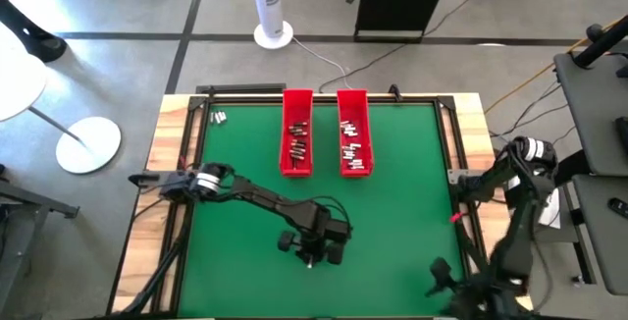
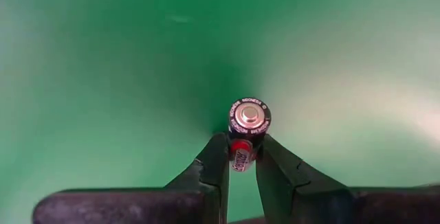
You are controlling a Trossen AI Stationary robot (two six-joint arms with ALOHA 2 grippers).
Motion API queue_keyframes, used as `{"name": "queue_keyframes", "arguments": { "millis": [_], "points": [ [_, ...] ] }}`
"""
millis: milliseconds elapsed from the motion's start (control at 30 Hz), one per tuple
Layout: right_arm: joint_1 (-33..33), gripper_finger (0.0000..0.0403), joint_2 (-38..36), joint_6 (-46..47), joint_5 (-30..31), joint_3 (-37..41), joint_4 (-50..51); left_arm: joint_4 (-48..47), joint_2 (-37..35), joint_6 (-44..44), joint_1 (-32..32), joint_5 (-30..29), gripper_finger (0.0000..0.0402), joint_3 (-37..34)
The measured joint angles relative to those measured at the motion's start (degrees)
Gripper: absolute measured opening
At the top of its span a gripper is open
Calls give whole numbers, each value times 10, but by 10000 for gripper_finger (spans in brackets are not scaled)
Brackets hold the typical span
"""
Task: Sort batteries
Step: Put the silver battery into the right red bin
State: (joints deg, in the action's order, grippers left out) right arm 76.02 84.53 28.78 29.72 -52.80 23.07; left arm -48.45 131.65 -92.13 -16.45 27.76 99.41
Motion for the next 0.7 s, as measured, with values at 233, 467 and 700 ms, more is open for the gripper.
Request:
{"name": "queue_keyframes", "arguments": {
  "millis": [233, 467, 700],
  "points": [
    [67, 250, 0, 47, 19, 0, 2, -92, 58, -5, -4, -27, 40, 116],
    [51, 264, -1, 19, 13, 2, 20, -113, 66, 1, -7, -103, 73, 178],
    [47, 274, -2, 10, 7, 2, 19, -103, 66, 0, -21, -122, 106, 187]
  ]
}}
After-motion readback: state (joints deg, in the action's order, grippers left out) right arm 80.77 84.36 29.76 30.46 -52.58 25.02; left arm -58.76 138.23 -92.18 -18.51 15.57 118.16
